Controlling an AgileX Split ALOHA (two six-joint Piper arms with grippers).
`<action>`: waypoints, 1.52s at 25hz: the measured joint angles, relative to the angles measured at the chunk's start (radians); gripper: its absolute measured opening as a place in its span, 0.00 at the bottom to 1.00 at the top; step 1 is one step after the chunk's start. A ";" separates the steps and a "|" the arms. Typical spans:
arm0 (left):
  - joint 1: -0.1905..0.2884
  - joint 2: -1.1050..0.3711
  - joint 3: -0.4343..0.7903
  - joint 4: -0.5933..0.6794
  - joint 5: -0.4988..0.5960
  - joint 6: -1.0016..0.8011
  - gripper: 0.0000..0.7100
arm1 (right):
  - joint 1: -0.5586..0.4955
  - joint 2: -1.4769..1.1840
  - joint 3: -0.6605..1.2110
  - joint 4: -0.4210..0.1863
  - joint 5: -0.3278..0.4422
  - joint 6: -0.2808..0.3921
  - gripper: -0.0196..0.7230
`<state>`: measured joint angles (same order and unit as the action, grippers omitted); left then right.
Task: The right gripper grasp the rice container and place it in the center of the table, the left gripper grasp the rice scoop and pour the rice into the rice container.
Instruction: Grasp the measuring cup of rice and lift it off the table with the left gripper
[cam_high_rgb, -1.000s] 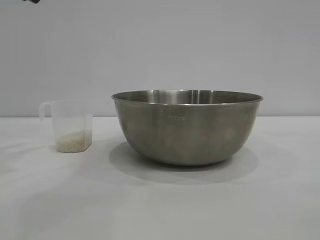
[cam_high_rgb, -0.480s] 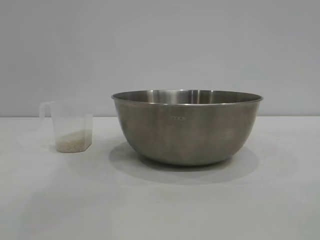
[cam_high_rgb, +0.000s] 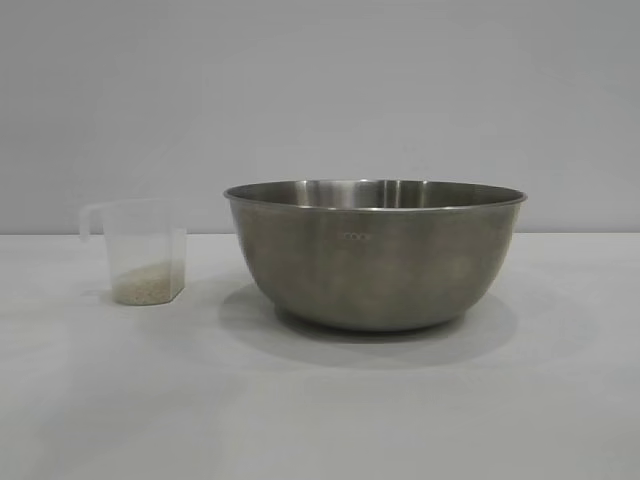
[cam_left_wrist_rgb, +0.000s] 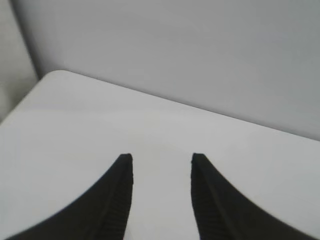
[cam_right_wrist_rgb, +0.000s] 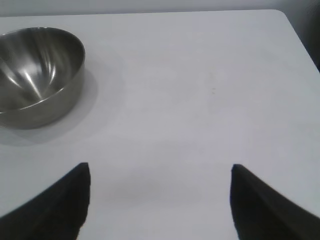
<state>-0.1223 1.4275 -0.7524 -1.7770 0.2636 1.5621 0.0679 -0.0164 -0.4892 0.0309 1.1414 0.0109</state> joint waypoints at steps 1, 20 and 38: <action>0.000 0.008 0.031 0.002 0.026 0.000 0.35 | 0.000 0.000 0.000 0.000 0.000 0.000 0.74; -0.006 0.024 0.315 0.000 0.056 0.206 0.35 | 0.000 0.000 0.000 0.000 0.000 0.000 0.74; -0.006 0.221 0.183 0.000 -0.023 0.288 0.35 | 0.000 0.000 0.000 0.000 0.000 0.000 0.74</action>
<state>-0.1282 1.6483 -0.5690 -1.7774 0.2410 1.8502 0.0679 -0.0164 -0.4892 0.0309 1.1414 0.0109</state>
